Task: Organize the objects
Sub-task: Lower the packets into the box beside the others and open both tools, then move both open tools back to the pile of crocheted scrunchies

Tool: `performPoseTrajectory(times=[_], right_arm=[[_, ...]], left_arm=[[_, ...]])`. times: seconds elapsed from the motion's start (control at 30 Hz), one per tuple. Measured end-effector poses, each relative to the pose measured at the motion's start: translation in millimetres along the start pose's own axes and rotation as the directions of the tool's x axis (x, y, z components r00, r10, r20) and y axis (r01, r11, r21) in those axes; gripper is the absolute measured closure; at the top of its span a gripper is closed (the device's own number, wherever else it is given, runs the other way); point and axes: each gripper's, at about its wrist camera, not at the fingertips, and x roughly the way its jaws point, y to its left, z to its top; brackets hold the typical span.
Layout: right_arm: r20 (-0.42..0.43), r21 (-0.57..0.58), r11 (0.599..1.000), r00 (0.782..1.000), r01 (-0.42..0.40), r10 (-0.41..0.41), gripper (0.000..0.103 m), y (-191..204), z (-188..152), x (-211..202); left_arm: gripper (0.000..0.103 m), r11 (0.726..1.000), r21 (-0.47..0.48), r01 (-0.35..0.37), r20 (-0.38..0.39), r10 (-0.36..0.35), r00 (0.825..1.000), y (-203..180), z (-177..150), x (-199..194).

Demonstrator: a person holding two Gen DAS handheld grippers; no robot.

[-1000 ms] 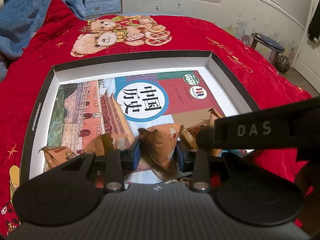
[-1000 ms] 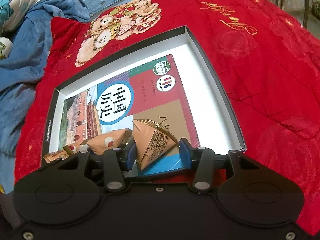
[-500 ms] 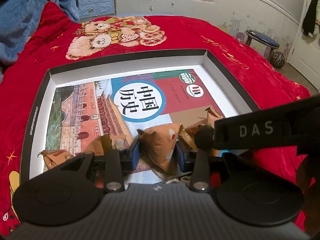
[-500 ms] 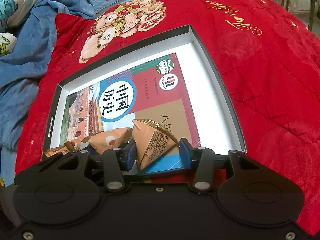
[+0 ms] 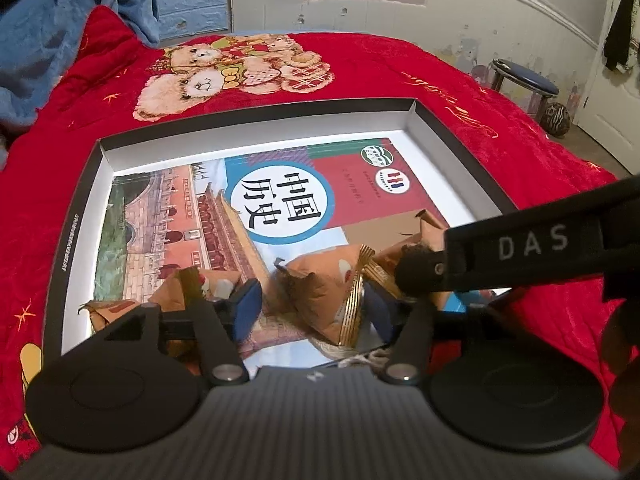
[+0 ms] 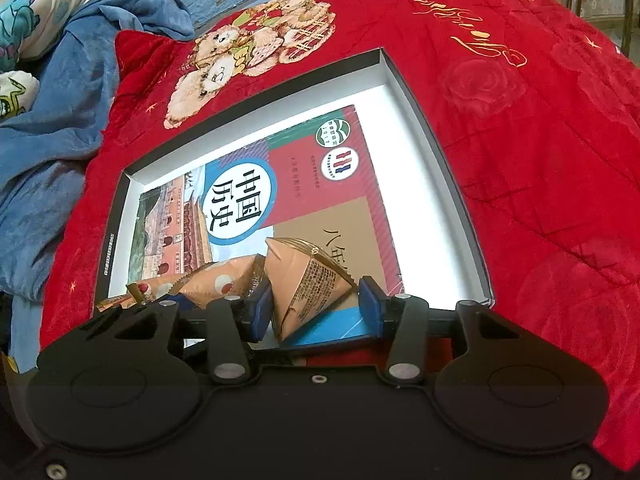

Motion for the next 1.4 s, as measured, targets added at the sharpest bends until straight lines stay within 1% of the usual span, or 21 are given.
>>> performPoseTrajectory(times=[0.23, 0.27, 0.3, 0.37, 0.43, 0.6, 0.7, 0.77, 0.9, 1.03, 1.1, 1.2, 1.27, 1.3, 1.4], right_arm=[[0.004, 0.033, 0.999, 0.999, -0.035, 0.035, 0.054, -3, 1, -5], [0.009, 0.037, 0.999, 0.999, -0.038, 0.038, 0.05, -3, 1, -7], [0.017, 0.035, 0.999, 0.999, -0.035, 0.034, 0.043, -3, 1, -9], [0.038, 0.02, 1.0, 0.999, -0.009, 0.008, 0.035, 0, 2, -16], [0.055, 0.001, 1.0, 0.998, 0.004, -0.004, 0.035, 4, 2, -23], [0.1, -0.009, 1.0, 0.995, -0.019, 0.019, 0.035, 9, 3, -49], [0.138, -0.028, 0.999, 0.99, -0.039, 0.043, 0.035, 16, 3, -71], [0.162, -0.043, 0.998, 0.985, -0.055, 0.061, 0.033, 21, 2, -87], [0.218, -0.067, 0.995, 0.972, -0.074, 0.087, 0.03, 33, -4, -119], [0.278, -0.074, 0.991, 0.952, -0.113, 0.129, 0.028, 44, -14, -152], [0.299, -0.094, 0.989, 0.945, -0.112, 0.135, 0.027, 50, -21, -164], [0.34, -0.127, 0.987, 0.931, -0.096, 0.134, 0.027, 63, -30, -183], [0.36, -0.153, 0.983, 0.921, -0.097, 0.147, 0.027, 71, -35, -194], [0.376, -0.171, 0.98, 0.913, -0.1, 0.159, 0.027, 74, -39, -201], [0.415, -0.177, 0.978, 0.893, -0.112, 0.177, 0.025, 79, -48, -215]], left_arm=[[0.021, 1.0, 0.023, 0.005, -0.001, -0.005, 1.0, 1, 2, -9], [0.019, 1.0, 0.024, 0.005, 0.0, -0.005, 1.0, 1, 3, -11], [0.018, 1.0, 0.027, 0.007, 0.001, -0.007, 1.0, 2, 4, -13], [0.016, 0.999, 0.031, 0.012, 0.001, -0.012, 1.0, 2, 6, -18], [0.015, 0.999, 0.034, 0.015, -0.001, -0.015, 1.0, 2, 7, -24], [0.015, 0.999, 0.047, -0.004, 0.026, 0.003, 1.0, 5, 14, -47], [0.014, 1.0, 0.03, -0.007, 0.064, 0.005, 0.998, 11, 21, -71], [0.014, 1.0, 0.02, -0.018, 0.095, 0.017, 0.995, 16, 26, -89], [0.011, 0.999, -0.012, -0.039, 0.163, 0.04, 0.986, 27, 35, -133], [0.008, 0.999, -0.033, -0.022, 0.227, 0.029, 0.973, 35, 38, -176], [0.006, 0.999, -0.034, -0.014, 0.26, 0.022, 0.965, 38, 36, -196], [0.003, 0.998, -0.062, -0.013, 0.307, 0.032, 0.951, 40, 34, -220], [0.001, 0.997, -0.077, 0.003, 0.317, 0.021, 0.948, 43, 30, -233], [0.001, 0.997, -0.077, 0.01, 0.313, 0.015, 0.95, 45, 27, -238], [0.001, 0.997, -0.072, -0.009, 0.304, 0.03, 0.952, 47, 17, -247]])
